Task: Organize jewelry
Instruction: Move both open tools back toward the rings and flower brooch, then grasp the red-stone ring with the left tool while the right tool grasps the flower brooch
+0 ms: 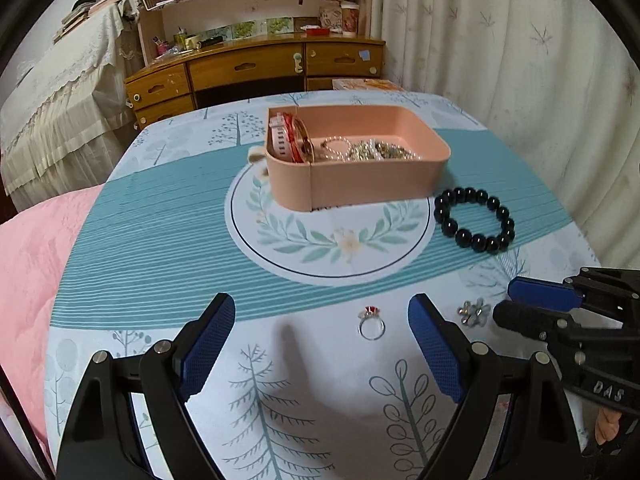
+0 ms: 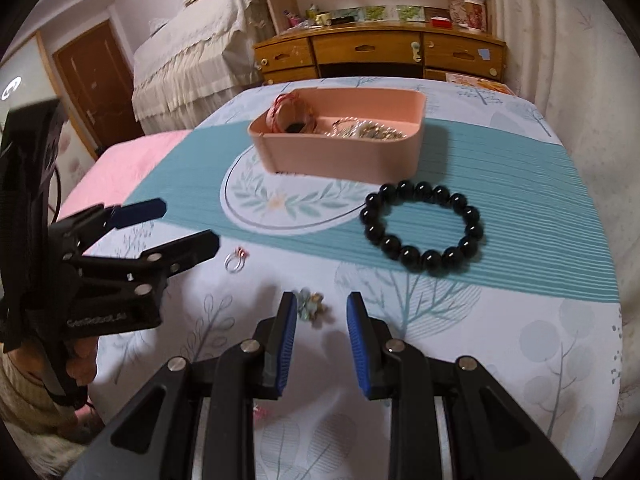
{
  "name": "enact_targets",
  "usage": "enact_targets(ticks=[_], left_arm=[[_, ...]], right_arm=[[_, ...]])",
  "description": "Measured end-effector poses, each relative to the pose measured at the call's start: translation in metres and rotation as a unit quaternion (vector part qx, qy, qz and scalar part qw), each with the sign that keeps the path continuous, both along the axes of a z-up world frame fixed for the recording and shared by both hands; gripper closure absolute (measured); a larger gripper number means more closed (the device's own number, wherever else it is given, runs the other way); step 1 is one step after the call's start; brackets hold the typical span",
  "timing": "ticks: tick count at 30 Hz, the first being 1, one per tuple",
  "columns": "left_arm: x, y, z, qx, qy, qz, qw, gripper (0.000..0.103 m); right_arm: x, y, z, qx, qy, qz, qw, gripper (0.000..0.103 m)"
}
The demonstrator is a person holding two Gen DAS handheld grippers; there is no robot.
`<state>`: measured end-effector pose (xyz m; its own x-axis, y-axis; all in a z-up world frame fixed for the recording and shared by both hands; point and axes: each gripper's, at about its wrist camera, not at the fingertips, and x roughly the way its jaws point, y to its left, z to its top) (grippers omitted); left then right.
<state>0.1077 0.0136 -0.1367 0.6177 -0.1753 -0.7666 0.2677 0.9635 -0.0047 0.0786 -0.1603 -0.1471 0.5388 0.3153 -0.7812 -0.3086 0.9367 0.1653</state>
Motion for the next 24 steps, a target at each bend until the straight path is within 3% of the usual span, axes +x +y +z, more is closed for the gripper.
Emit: enact_targets(ticks=[11, 16, 18, 24], left_arm=[[0.003, -0.011, -0.018, 0.019, 0.013, -0.006, 0.9997, 0.017], [0.007, -0.015, -0.023, 0.021, 0.021, -0.014, 0.9995, 0.028], [0.009, -0.016, -0.026, 0.018, 0.03, -0.018, 0.9992, 0.039], [0.009, -0.015, -0.026, 0.003, 0.03, -0.026, 0.9992, 0.049]], right_arm=[[-0.001, 0.004, -0.011, 0.005, 0.003, 0.006, 1.0, 0.077], [0.0, 0.01, -0.012, -0.008, -0.011, 0.003, 1.0, 0.077], [0.0, 0.013, -0.013, -0.017, -0.018, 0.003, 1.0, 0.076], [0.0, 0.022, -0.013, -0.043, -0.031, 0.004, 0.999, 0.076]])
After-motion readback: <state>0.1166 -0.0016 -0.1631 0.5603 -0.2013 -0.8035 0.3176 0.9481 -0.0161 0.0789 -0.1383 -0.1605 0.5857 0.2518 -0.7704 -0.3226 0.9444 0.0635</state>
